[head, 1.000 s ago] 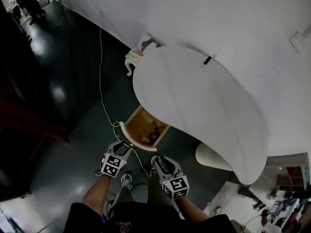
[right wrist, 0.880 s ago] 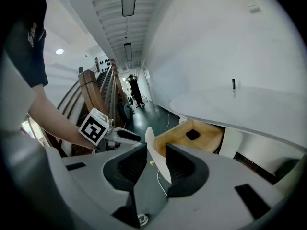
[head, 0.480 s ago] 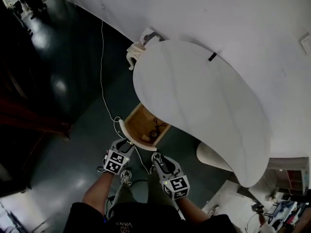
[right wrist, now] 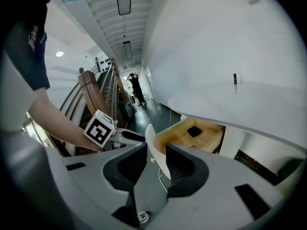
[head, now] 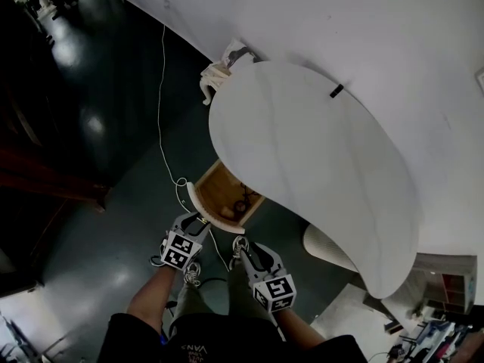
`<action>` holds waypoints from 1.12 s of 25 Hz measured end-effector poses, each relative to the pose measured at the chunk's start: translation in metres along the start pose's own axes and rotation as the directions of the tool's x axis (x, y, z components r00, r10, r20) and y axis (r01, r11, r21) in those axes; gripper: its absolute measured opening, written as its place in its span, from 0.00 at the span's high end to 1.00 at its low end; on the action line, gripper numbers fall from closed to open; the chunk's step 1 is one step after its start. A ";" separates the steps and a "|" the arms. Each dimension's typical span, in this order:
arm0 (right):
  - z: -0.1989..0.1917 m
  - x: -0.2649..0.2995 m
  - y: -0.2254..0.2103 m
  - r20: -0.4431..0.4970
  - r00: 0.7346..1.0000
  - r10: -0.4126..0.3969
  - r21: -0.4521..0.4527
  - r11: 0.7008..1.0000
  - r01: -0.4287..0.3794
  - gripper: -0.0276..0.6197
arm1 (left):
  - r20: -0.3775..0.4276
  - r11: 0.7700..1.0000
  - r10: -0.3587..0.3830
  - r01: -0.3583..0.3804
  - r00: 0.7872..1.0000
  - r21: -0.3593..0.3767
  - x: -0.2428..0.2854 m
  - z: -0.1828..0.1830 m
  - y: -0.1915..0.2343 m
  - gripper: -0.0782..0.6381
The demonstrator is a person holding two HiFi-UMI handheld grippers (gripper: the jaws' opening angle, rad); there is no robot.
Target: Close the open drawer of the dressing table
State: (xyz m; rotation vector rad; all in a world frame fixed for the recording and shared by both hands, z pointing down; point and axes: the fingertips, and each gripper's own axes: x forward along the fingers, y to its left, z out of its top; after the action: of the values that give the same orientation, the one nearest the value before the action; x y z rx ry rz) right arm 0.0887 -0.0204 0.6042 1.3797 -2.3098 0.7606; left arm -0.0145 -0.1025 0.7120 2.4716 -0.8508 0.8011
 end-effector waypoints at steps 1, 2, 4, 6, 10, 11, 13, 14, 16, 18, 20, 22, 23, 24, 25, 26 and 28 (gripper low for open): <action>0.002 0.001 0.000 0.005 1.000 0.002 0.000 1.000 -0.002 0.80 | 0.002 1.000 0.001 -0.001 1.000 -0.001 0.002 0.002 0.001 0.65; 0.003 0.001 -0.001 0.003 1.000 0.005 0.000 1.000 -0.005 0.80 | 0.003 1.000 0.001 -0.001 1.000 -0.002 0.004 0.004 0.001 0.65; 0.005 0.000 -0.003 -0.006 1.000 0.011 -0.002 1.000 -0.011 0.80 | 0.000 1.000 0.000 0.000 1.000 -0.003 0.008 0.008 0.001 0.65; 0.005 0.000 -0.006 -0.016 1.000 0.016 -0.007 1.000 -0.016 0.80 | -0.003 1.000 0.001 -0.001 1.000 -0.005 0.013 0.012 0.000 0.65; 0.013 0.002 -0.014 -0.002 1.000 0.021 -0.008 1.000 -0.021 0.80 | -0.003 1.000 0.005 -0.005 1.000 -0.013 0.024 0.022 0.001 0.65; 0.015 0.002 -0.016 0.004 1.000 0.023 -0.008 1.000 -0.023 0.80 | -0.002 1.000 0.006 -0.006 1.000 -0.015 0.026 0.025 0.001 0.65; 0.019 0.002 -0.021 0.006 1.000 0.026 -0.010 1.000 -0.026 0.80 | 0.001 1.000 0.008 -0.008 1.000 -0.017 0.032 0.030 0.001 0.65; 0.020 0.002 -0.023 0.006 1.000 0.027 -0.011 1.000 -0.027 0.80 | 0.003 1.000 0.009 -0.009 1.000 -0.017 0.035 0.033 0.001 0.65; 0.024 0.001 -0.029 0.006 1.000 0.027 -0.016 1.000 -0.027 0.80 | 0.007 1.000 0.009 -0.009 1.000 -0.017 0.041 0.038 0.002 0.65; 0.027 0.001 -0.036 0.008 1.000 0.025 -0.021 0.999 -0.025 0.80 | 0.014 1.000 0.010 -0.010 1.000 -0.017 0.046 0.044 0.002 0.65; 0.031 0.000 -0.042 0.009 1.000 0.025 -0.024 0.999 -0.025 0.80 | 0.025 1.000 0.011 -0.011 1.000 -0.019 0.053 0.049 0.002 0.65; 0.034 -0.001 -0.047 0.011 1.000 0.028 -0.028 0.999 -0.028 0.80 | 0.044 1.000 0.012 -0.011 0.999 -0.026 0.060 0.054 0.001 0.65; 0.036 -0.002 -0.048 0.012 0.999 0.030 -0.031 0.999 -0.029 0.80 | 0.055 0.999 0.011 -0.009 0.998 -0.033 0.063 0.057 0.001 0.65; 0.039 -0.002 -0.049 0.015 0.999 0.033 -0.035 0.999 -0.032 0.80 | 0.067 0.999 0.009 -0.006 0.998 -0.041 0.066 0.059 0.001 0.65; 0.041 -0.002 -0.050 0.017 0.999 0.037 -0.040 0.999 -0.036 0.80 | 0.079 0.999 0.008 -0.005 0.997 -0.049 0.068 0.062 0.002 0.65; 0.044 -0.002 -0.050 0.020 0.999 0.041 -0.044 0.998 -0.041 0.80 | 0.092 0.998 0.008 -0.003 0.996 -0.057 0.070 0.064 0.003 0.65; 0.048 -0.002 -0.052 0.027 0.999 0.047 -0.053 0.998 -0.046 0.80 | 0.114 0.998 0.005 0.002 0.994 -0.064 0.075 0.068 0.002 0.65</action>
State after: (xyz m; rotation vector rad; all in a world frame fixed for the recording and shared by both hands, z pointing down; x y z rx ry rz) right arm 0.1348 -0.0681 0.5786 1.3271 -2.3742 0.6937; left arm 0.0585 -0.1722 0.7082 2.4790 -0.9039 0.6281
